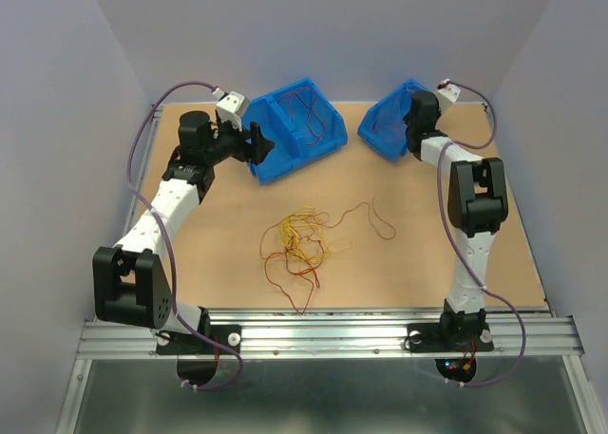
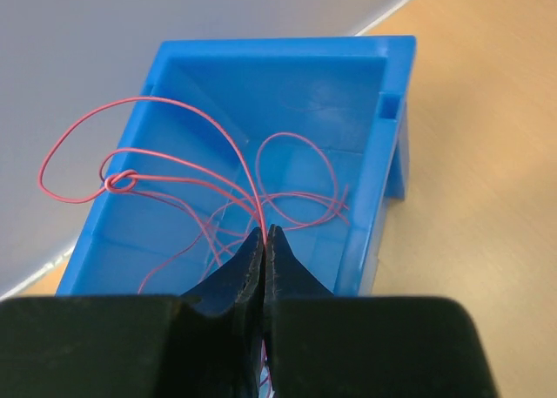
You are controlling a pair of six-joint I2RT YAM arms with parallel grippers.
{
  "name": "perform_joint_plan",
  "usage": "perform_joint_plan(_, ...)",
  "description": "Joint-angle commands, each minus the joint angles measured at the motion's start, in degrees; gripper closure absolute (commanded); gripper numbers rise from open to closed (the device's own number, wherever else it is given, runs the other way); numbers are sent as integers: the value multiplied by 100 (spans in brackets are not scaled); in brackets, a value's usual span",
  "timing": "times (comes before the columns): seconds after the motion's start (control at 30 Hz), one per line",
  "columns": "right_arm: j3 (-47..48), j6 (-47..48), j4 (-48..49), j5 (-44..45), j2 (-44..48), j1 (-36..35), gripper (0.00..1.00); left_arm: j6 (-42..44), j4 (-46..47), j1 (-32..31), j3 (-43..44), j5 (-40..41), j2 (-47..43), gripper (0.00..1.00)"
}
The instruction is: Untangle the cables
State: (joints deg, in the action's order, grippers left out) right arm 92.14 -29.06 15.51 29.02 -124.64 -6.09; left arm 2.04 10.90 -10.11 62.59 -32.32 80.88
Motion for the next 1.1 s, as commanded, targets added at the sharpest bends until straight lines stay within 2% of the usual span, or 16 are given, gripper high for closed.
perform_joint_plan(0.0,313,-223,24,631,-60,-129,98,-2,255,0,-27,-20,-134,19)
perform_joint_plan(0.07,463,-100,-48,780,-87,-182,91,-2,255,0,-27,-3,-134,19)
perform_joint_plan(0.13,454,-56,-74,921,-52,-209,75,-2,255,-9,-36,6,-143,19)
perform_joint_plan(0.2,454,-4,-83,948,-17,-200,70,-2,255,0,-36,6,-160,19)
perform_joint_plan(0.27,454,111,-92,992,45,-209,60,-2,255,0,-36,6,-160,19)
perform_joint_plan(0.3,445,154,-92,1009,71,-209,60,-2,255,0,-36,6,-160,19)
perform_joint_plan(0.33,437,251,-92,1036,150,-209,49,-2,255,-9,-36,6,-152,19)
perform_joint_plan(0.4,384,322,-92,1045,255,-217,41,-2,255,-9,-45,6,-160,19)
perform_joint_plan(0.6,130,541,-92,940,861,-209,39,-2,255,0,-36,-20,-143,19)
perform_joint_plan(0.73,-493,410,-92,405,1545,-217,39,33,255,-9,-36,-134,-125,18)
perform_joint_plan(0.83,-906,453,-92,-717,2082,-314,36,85,194,-70,-10,-196,-47,18)
perform_joint_plan(0.93,-1434,393,-109,-1247,2792,-577,30,244,150,-184,-10,-240,-37,16)
perform_joint_plan(1.07,-2654,260,-22,-2143,3785,-972,26,489,141,-395,-80,-179,-90,8)
